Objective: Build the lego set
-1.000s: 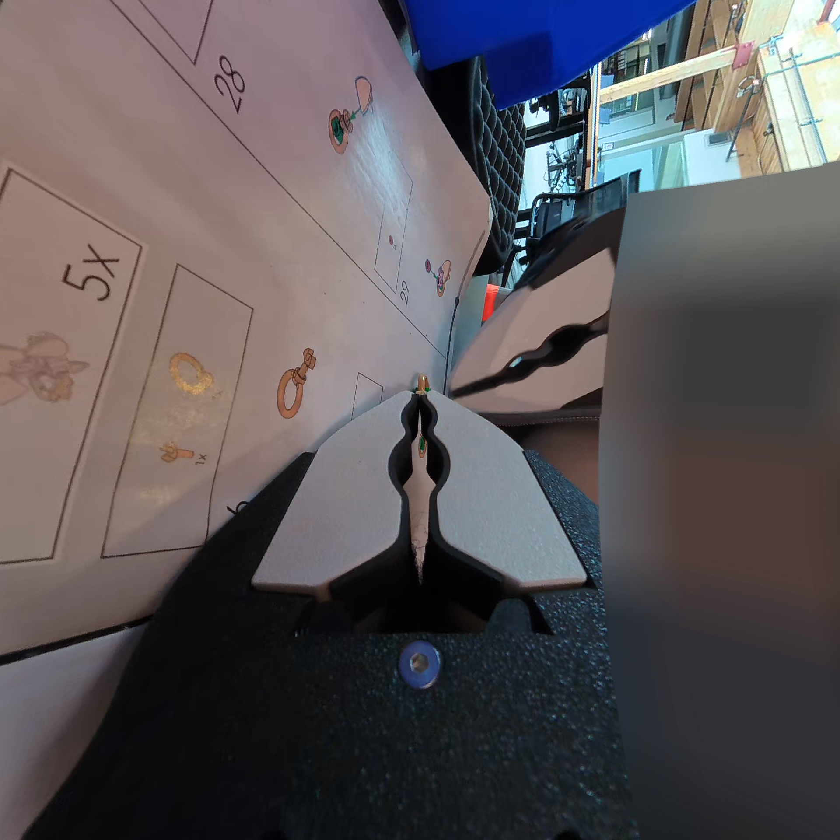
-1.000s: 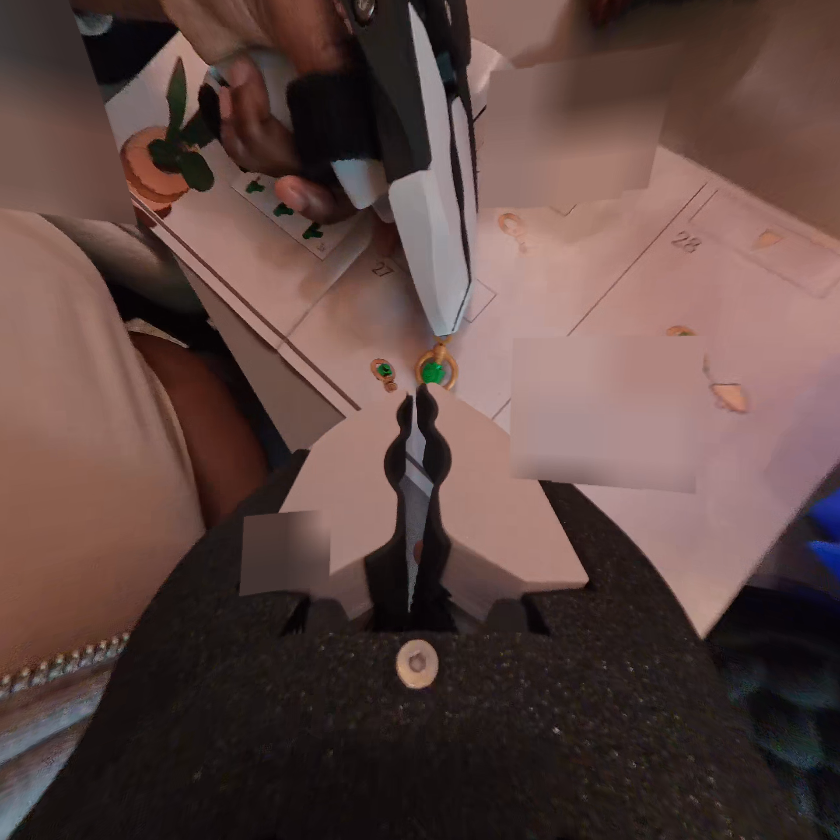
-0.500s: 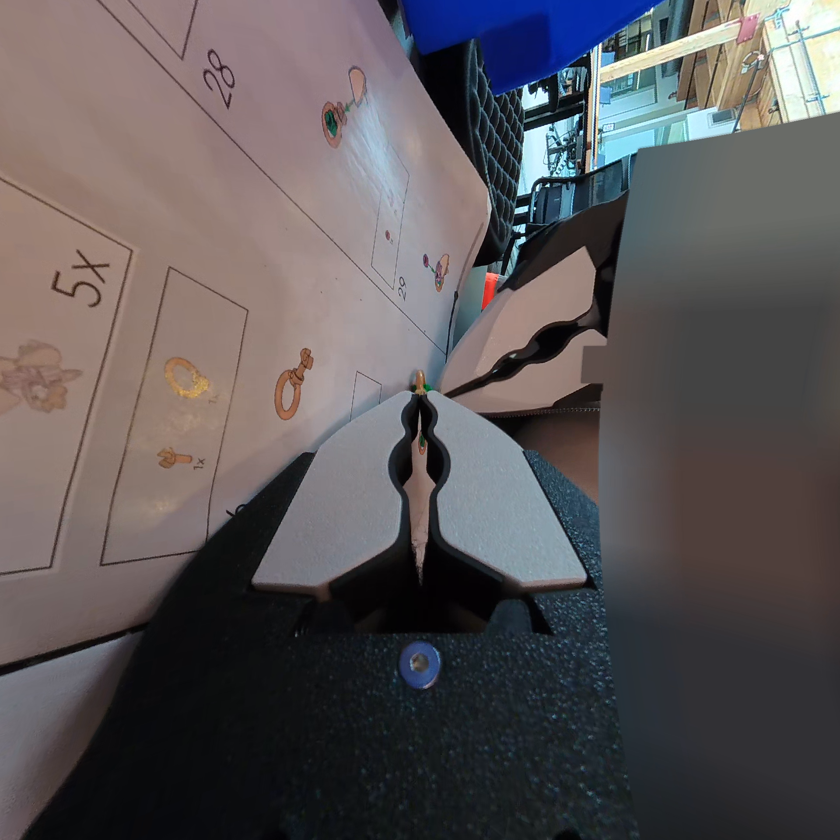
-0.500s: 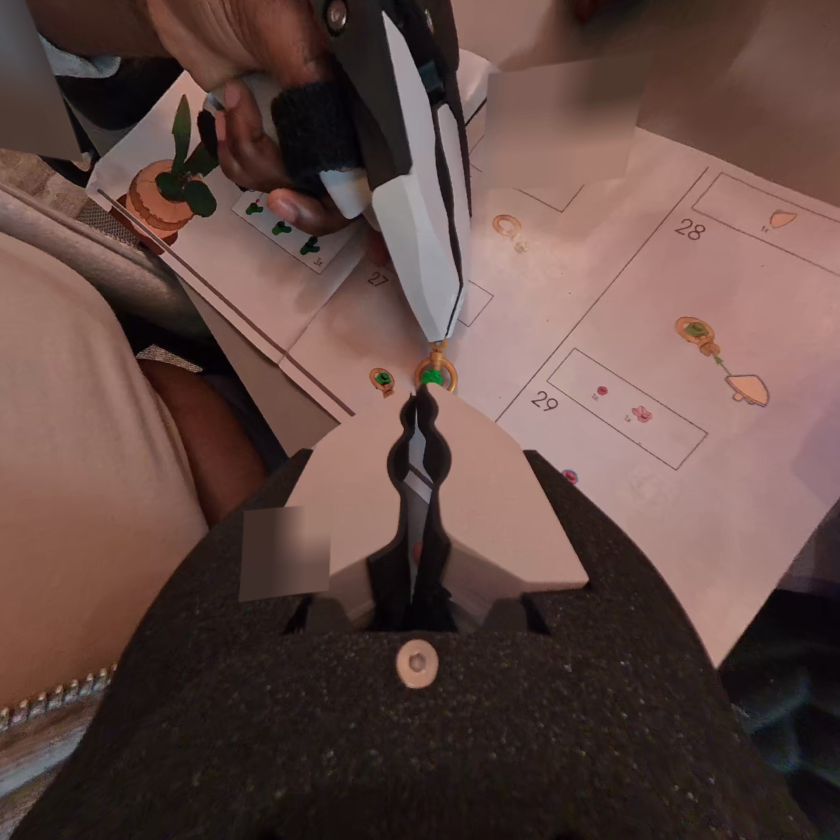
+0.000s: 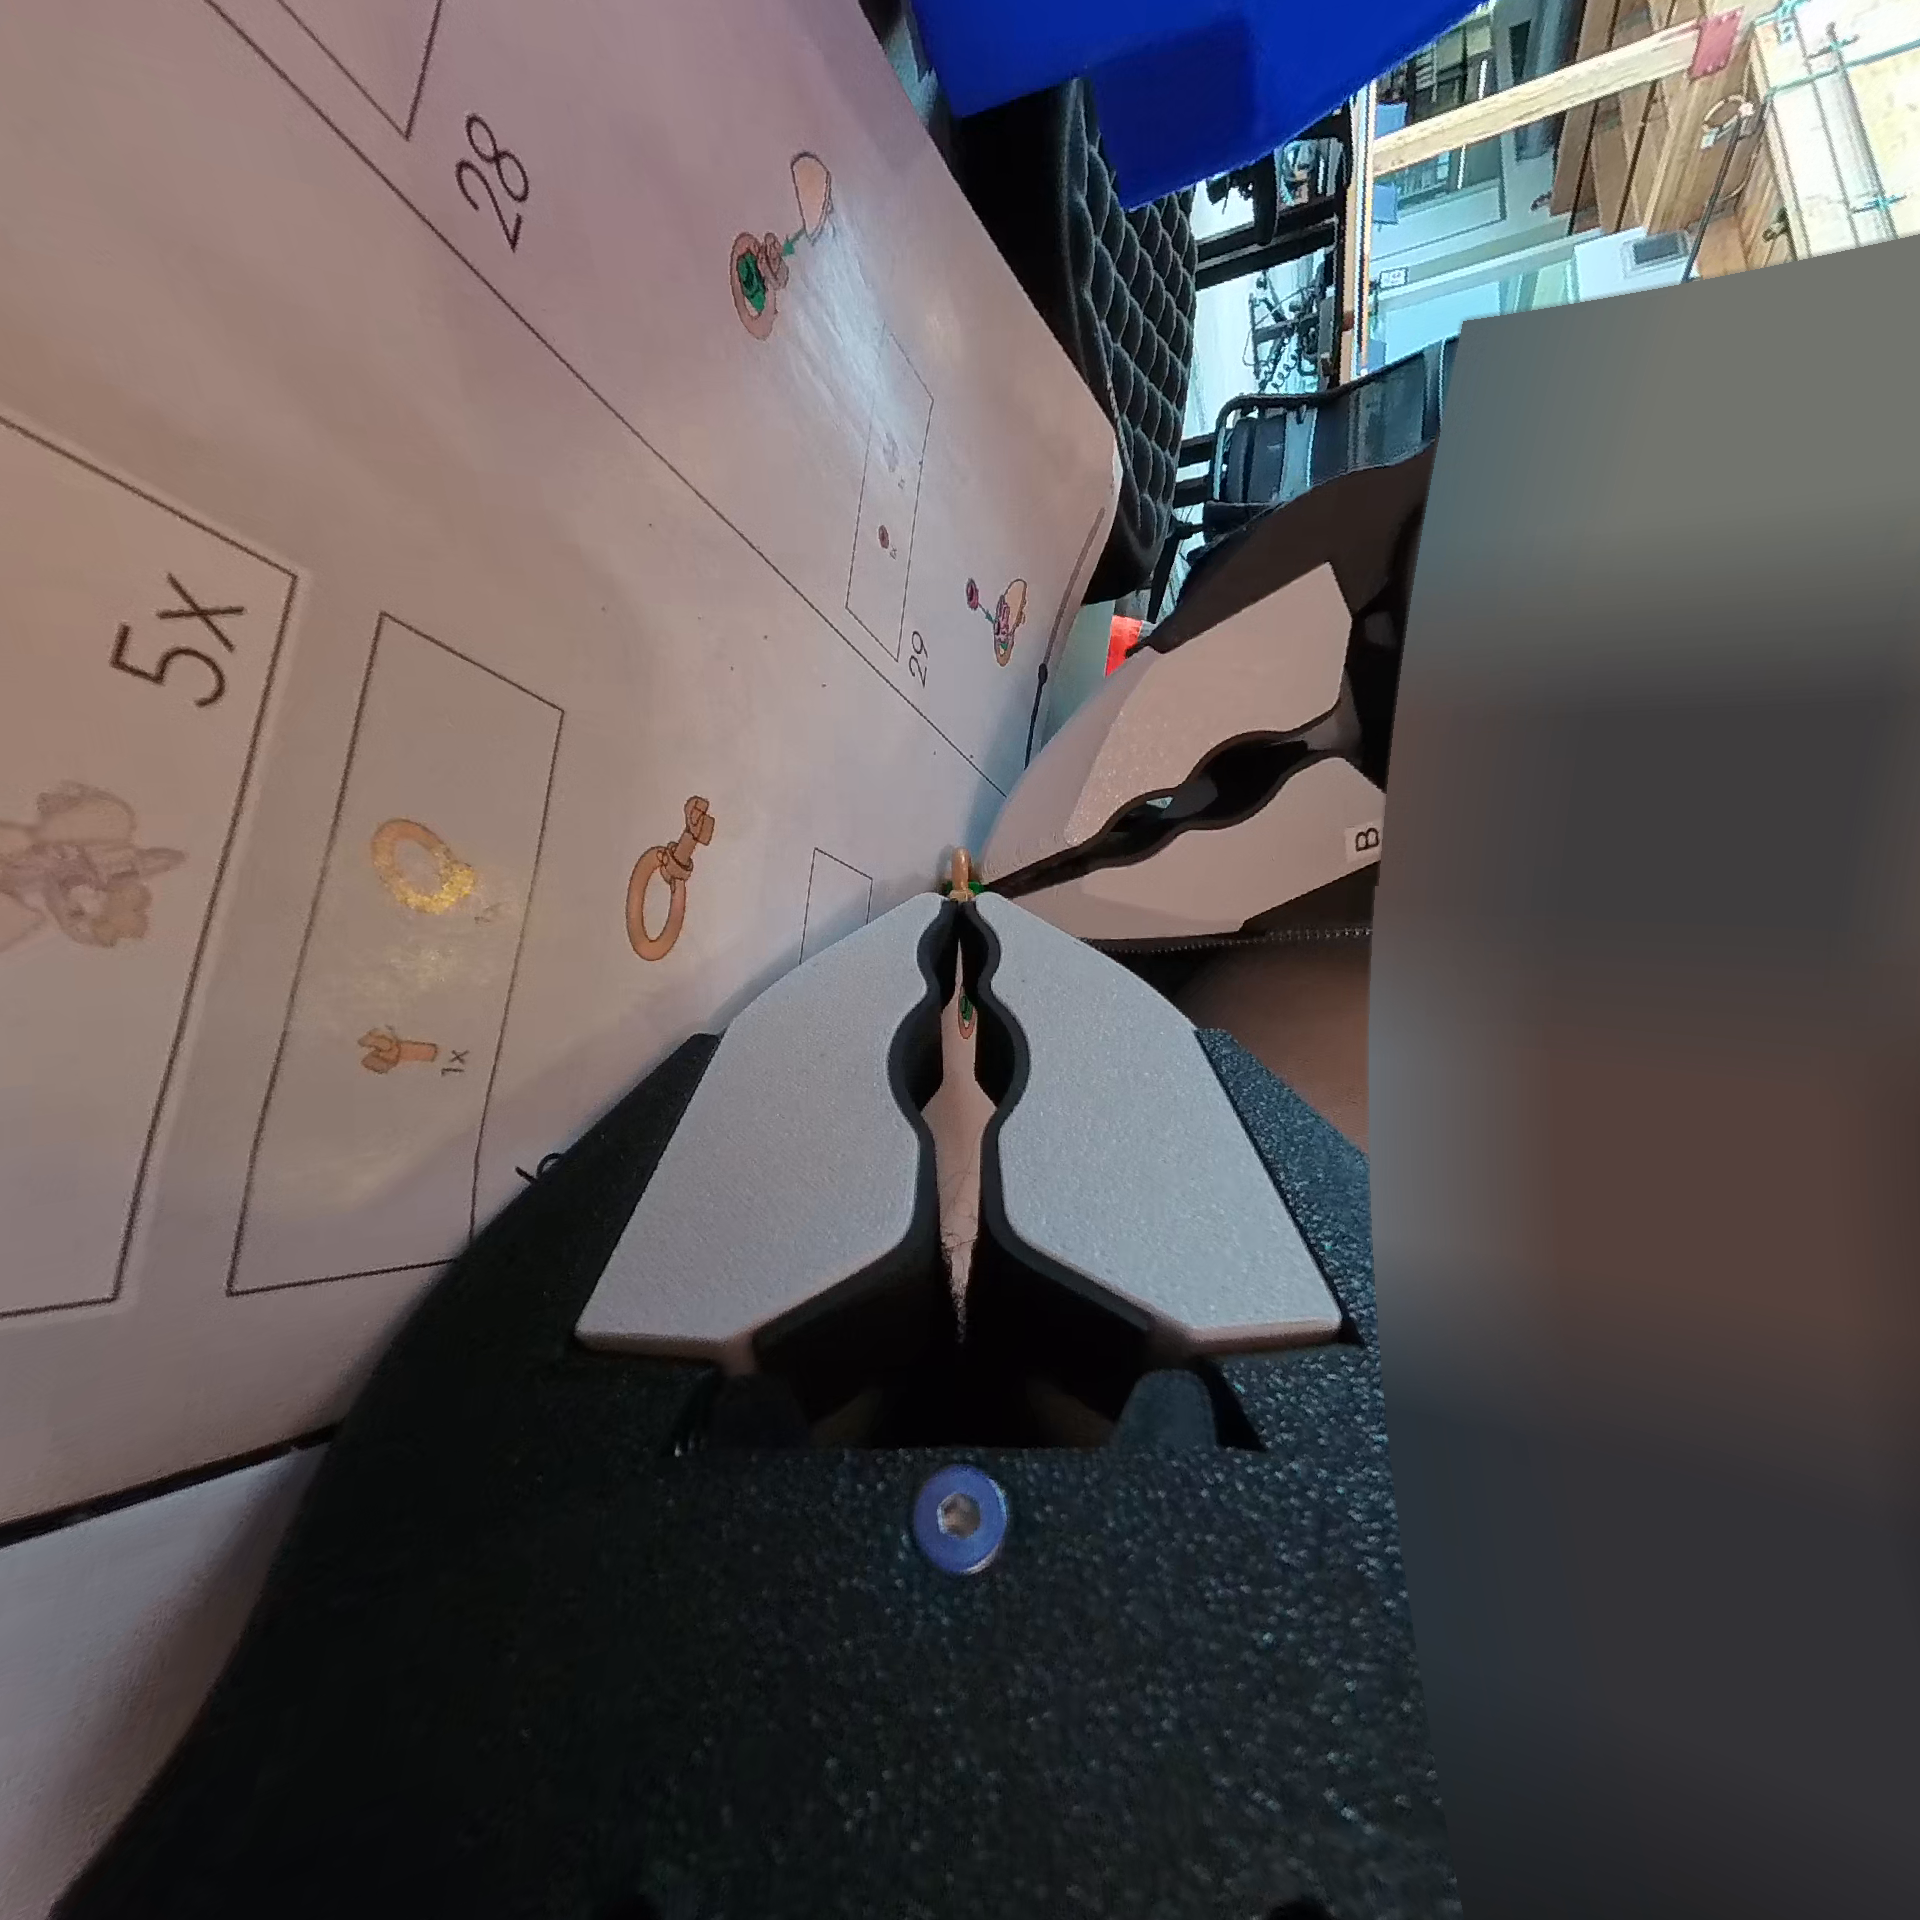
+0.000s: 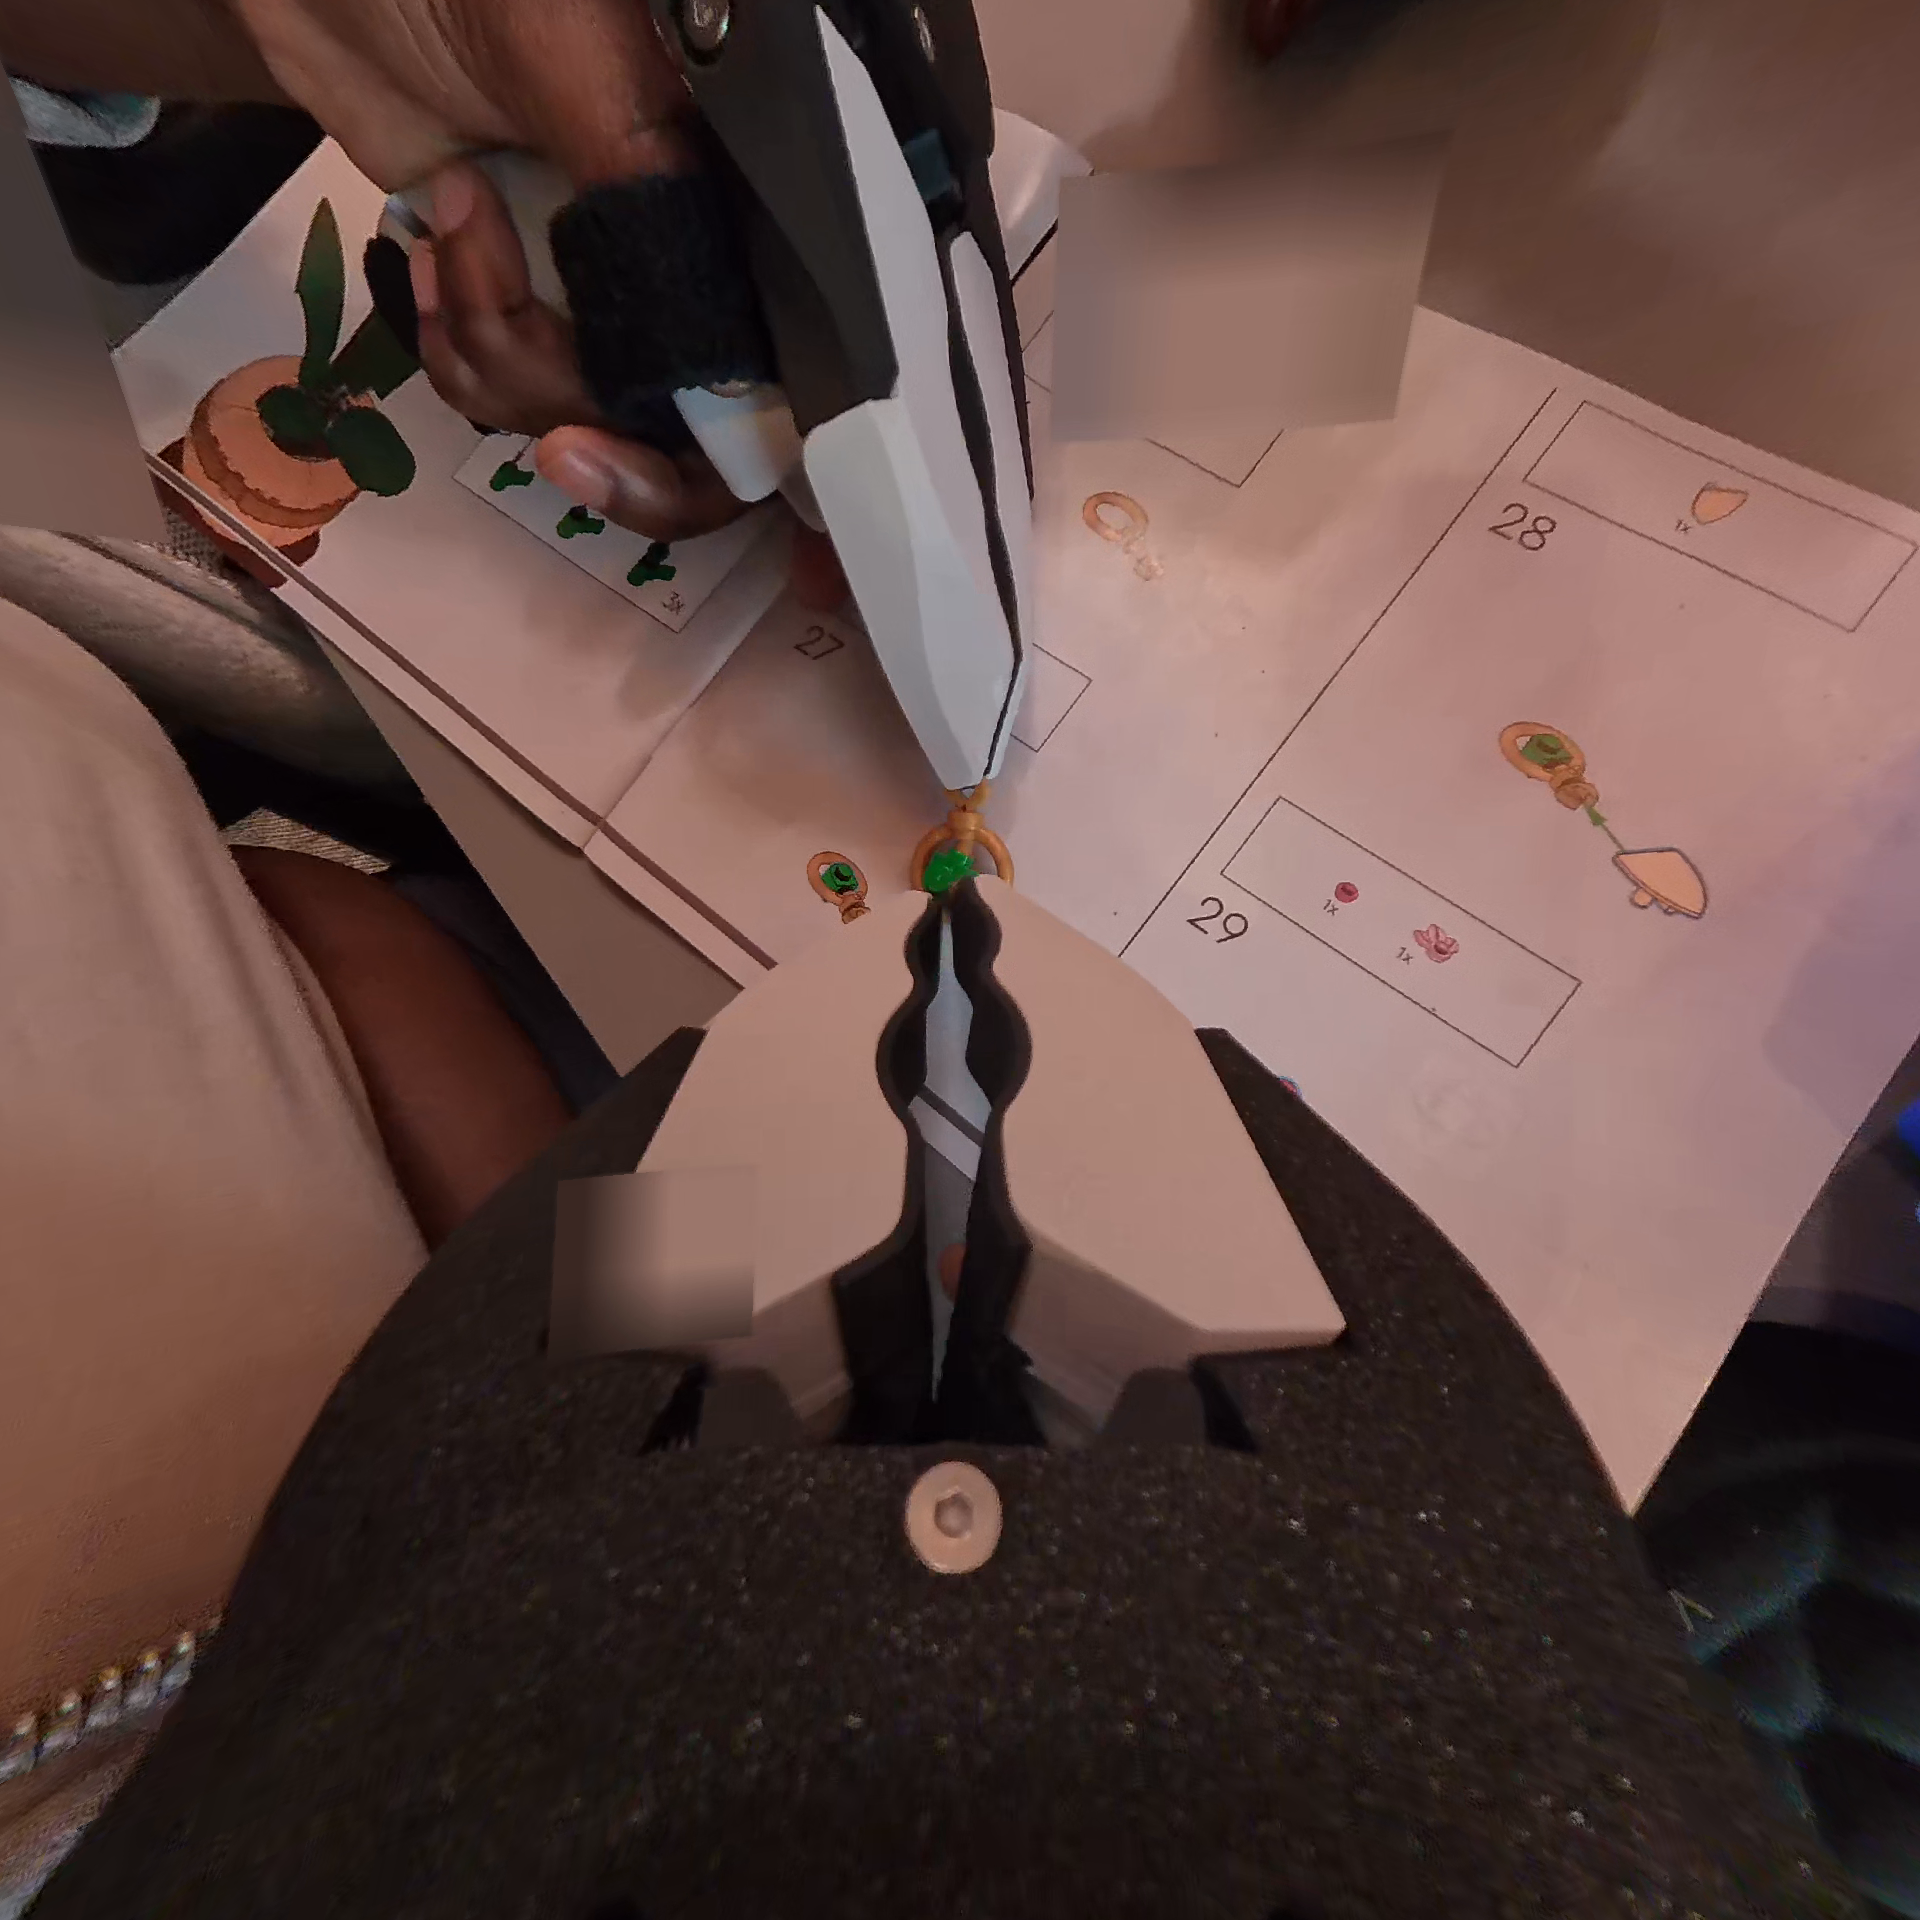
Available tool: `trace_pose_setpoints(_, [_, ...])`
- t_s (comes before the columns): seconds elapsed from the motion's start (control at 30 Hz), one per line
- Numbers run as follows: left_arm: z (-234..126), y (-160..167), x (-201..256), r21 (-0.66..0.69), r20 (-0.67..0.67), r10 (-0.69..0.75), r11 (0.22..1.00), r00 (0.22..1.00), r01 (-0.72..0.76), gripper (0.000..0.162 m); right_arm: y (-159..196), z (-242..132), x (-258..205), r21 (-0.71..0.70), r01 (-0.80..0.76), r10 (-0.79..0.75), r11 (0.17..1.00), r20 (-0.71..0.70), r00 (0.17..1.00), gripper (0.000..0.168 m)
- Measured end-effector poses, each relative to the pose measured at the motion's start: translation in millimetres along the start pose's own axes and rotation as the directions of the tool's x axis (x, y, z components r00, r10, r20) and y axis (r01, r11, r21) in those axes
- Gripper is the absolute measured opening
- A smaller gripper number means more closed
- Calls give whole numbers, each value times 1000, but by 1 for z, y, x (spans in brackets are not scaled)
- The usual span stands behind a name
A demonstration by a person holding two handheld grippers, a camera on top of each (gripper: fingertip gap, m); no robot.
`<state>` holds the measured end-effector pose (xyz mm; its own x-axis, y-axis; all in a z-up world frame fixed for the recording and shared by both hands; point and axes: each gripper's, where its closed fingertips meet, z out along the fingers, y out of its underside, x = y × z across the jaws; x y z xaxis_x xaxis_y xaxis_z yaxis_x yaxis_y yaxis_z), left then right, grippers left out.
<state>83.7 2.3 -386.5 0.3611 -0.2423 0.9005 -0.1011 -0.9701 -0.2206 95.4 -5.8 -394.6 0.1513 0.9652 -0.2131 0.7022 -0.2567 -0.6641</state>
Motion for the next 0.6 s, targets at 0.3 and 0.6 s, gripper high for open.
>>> trace_pose_setpoints(0.3, [0, 2, 1, -40, -11, 15, 999, 1000, -16, 0, -1, 0, 0, 0, 89, -89, 996, -8, 996, 3])
trace_pose_setpoints(0.6, [-1, 6, 1, -105, -27, 28, 994, 999, -30, 0, -2, 0, 0, -25, 407, -403, 913, 112, 909, 4])
